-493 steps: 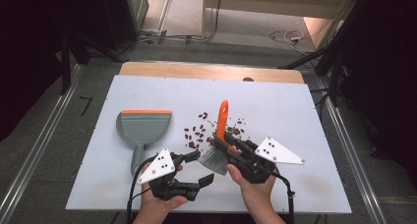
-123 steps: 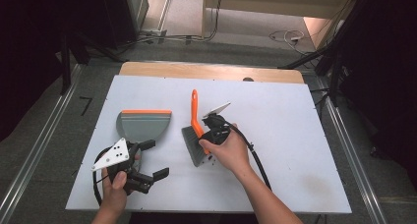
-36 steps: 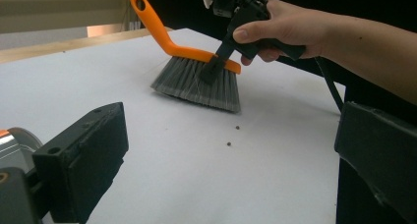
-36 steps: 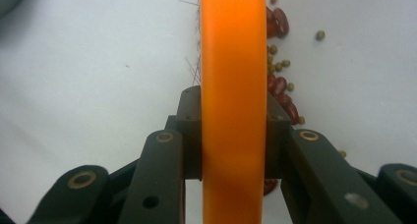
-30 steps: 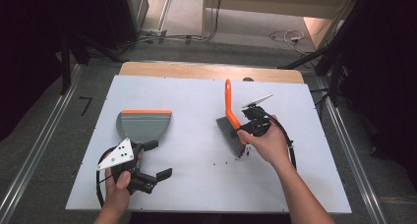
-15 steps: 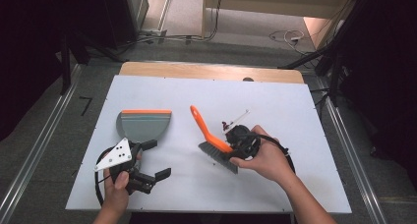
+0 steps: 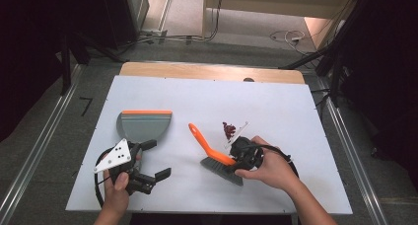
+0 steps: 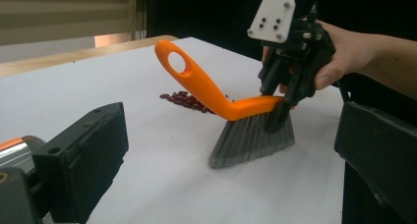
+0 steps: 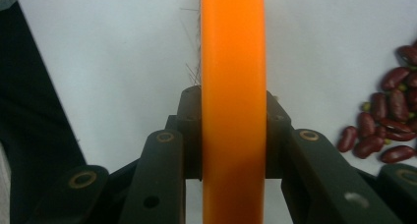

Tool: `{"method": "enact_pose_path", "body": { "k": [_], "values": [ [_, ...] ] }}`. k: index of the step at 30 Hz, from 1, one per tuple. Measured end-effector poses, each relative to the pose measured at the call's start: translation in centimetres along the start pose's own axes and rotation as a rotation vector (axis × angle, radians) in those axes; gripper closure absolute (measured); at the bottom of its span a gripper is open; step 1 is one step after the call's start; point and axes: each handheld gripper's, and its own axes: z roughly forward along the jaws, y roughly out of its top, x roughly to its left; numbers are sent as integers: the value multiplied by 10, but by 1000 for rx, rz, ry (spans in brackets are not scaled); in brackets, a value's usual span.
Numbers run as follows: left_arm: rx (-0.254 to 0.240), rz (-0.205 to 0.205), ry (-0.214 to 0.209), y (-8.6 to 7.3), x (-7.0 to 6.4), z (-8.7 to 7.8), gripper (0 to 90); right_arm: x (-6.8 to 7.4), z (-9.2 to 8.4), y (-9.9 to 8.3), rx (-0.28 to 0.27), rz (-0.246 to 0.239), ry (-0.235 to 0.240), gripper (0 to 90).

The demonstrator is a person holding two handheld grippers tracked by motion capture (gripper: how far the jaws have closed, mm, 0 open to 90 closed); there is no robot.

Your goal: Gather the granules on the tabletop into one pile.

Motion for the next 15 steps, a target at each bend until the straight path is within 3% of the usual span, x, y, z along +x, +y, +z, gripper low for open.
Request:
{"method": "enact_pose_path", "body": {
  "k": [2,8,15],
  "values": [
    [4,1,0,0,0,0,9,-12,1,1,16,28,9,679],
    [4,0,-1,-1,1,0,9,-27,0,1,30,32,32,677],
    [4,-3,-3,-1,1,0,9,-43,0,6,35,-15,34,674]
  ]
}}
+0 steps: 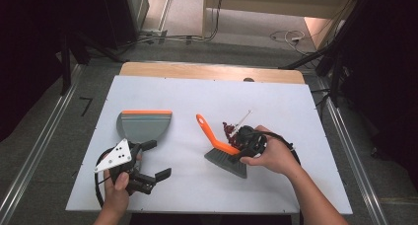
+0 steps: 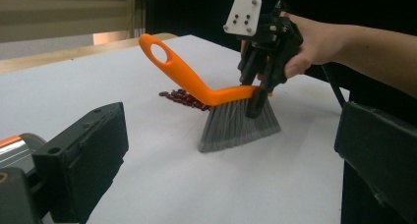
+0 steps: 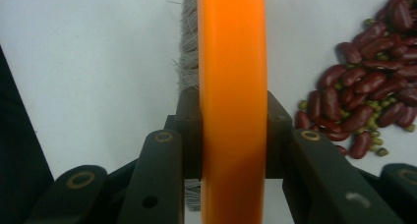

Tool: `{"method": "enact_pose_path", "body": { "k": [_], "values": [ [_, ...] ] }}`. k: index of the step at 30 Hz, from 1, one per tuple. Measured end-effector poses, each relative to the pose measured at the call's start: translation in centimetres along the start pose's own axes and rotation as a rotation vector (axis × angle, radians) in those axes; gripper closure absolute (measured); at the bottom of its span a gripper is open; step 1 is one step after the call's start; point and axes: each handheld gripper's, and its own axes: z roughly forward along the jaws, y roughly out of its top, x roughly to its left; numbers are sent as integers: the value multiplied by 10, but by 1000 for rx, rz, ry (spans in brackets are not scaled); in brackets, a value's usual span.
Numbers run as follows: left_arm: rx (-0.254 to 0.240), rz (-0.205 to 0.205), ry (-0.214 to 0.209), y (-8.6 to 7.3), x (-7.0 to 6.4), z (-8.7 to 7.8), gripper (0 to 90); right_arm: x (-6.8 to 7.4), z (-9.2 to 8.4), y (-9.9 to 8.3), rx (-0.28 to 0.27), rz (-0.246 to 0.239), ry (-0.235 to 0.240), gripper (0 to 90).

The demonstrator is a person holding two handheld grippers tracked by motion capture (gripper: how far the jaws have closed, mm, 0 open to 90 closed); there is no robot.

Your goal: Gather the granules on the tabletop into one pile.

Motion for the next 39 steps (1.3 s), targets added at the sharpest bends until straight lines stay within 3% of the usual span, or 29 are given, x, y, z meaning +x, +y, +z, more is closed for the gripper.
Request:
{"method": "enact_pose_path", "body": {
  "k": [4,7,18,27,31,33,39],
  "values": [
    [0,0,0,0,0,0,9,-9,-3,1,-3,29,-18,674],
    [1,-1,0,0,0,0,9,-14,-4,1,-5,8,-24,674],
    [3,-1,0,-1,1,0,9,-38,-10,5,-8,42,-55,673],
    [7,1,-4,-1,0,1,9,-48,-13,7,-12,33,-72,672],
    [9,1,-5,-1,0,1,9,-53,-16,9,-12,52,-103,672],
    [8,-1,-4,-1,0,1,9,-56,-15,9,-18,64,-93,672],
    [10,-3,-4,-1,0,1,9,-59,-16,11,-13,38,-104,671]
  ]
}}
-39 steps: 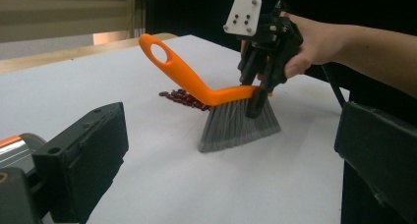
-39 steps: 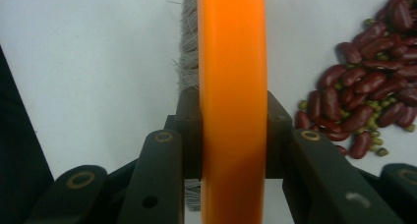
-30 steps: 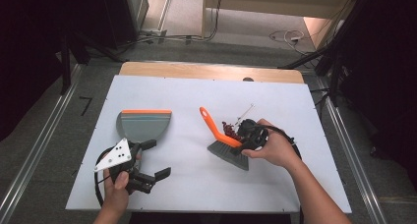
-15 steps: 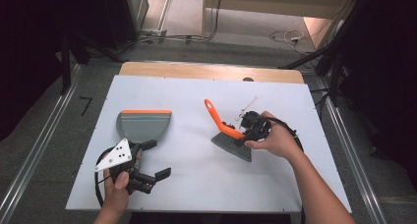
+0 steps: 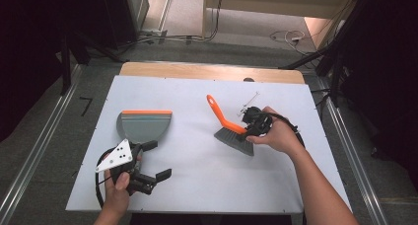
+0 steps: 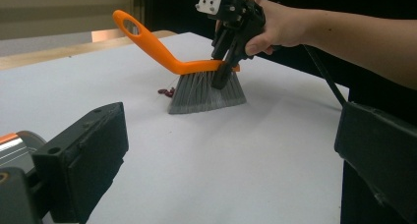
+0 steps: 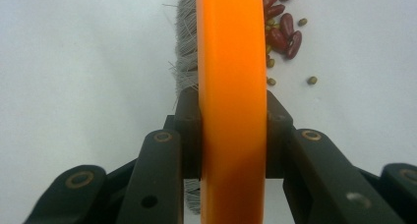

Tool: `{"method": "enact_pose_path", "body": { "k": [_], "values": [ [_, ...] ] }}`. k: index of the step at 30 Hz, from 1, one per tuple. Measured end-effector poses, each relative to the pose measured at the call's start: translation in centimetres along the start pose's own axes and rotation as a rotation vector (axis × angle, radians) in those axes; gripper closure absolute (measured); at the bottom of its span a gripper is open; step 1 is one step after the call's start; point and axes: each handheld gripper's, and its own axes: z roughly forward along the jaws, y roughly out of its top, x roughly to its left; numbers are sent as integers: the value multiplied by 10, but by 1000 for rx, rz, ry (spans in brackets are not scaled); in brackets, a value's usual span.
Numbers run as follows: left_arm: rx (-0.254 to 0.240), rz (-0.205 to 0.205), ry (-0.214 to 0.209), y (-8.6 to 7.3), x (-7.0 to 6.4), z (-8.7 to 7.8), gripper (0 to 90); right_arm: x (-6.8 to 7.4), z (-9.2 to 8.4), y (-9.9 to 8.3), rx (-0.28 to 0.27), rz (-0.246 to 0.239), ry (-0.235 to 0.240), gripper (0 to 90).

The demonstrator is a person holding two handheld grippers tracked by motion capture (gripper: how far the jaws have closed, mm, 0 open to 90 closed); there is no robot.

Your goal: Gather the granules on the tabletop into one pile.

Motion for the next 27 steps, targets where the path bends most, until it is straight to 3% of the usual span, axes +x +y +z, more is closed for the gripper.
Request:
{"method": "enact_pose_path", "body": {
  "k": [14,19,23,27],
  "values": [
    [2,3,0,0,0,1,9,-9,-3,6,7,-9,-41,672],
    [1,2,1,0,0,1,9,-14,-3,8,11,-21,-34,672],
    [2,3,0,0,0,1,9,-17,-3,9,15,4,-43,672],
    [2,4,-1,0,0,1,9,-16,-4,10,13,-2,-55,673]
  ]
}}
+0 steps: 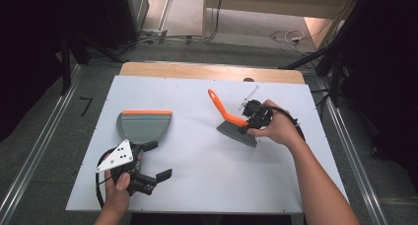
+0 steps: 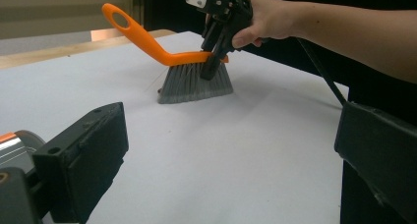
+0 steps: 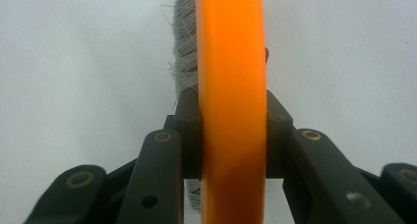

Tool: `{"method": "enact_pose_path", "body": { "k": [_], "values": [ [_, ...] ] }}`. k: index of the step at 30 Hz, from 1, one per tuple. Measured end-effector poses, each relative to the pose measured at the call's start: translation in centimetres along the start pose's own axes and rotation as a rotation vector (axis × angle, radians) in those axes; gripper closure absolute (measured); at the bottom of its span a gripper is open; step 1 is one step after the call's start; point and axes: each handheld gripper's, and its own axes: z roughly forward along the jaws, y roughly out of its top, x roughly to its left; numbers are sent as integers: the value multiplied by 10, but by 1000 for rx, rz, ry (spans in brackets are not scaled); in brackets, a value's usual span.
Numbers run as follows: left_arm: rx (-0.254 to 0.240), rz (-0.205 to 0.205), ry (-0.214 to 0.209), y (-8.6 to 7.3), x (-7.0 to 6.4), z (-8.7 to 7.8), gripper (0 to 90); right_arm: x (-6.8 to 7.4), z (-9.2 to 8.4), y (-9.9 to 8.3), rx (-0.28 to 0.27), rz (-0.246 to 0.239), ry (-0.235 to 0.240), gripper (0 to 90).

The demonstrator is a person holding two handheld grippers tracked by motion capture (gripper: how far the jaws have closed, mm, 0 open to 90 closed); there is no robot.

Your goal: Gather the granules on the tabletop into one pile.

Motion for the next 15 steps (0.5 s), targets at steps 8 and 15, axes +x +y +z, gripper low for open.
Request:
{"method": "enact_pose_path", "body": {
  "k": [8,15],
  "values": [
    [5,0,1,0,1,1,9,15,-9,1,-34,-6,-6,682],
    [3,0,1,0,0,1,9,23,-28,-6,-121,58,-3,683]
  ]
}}
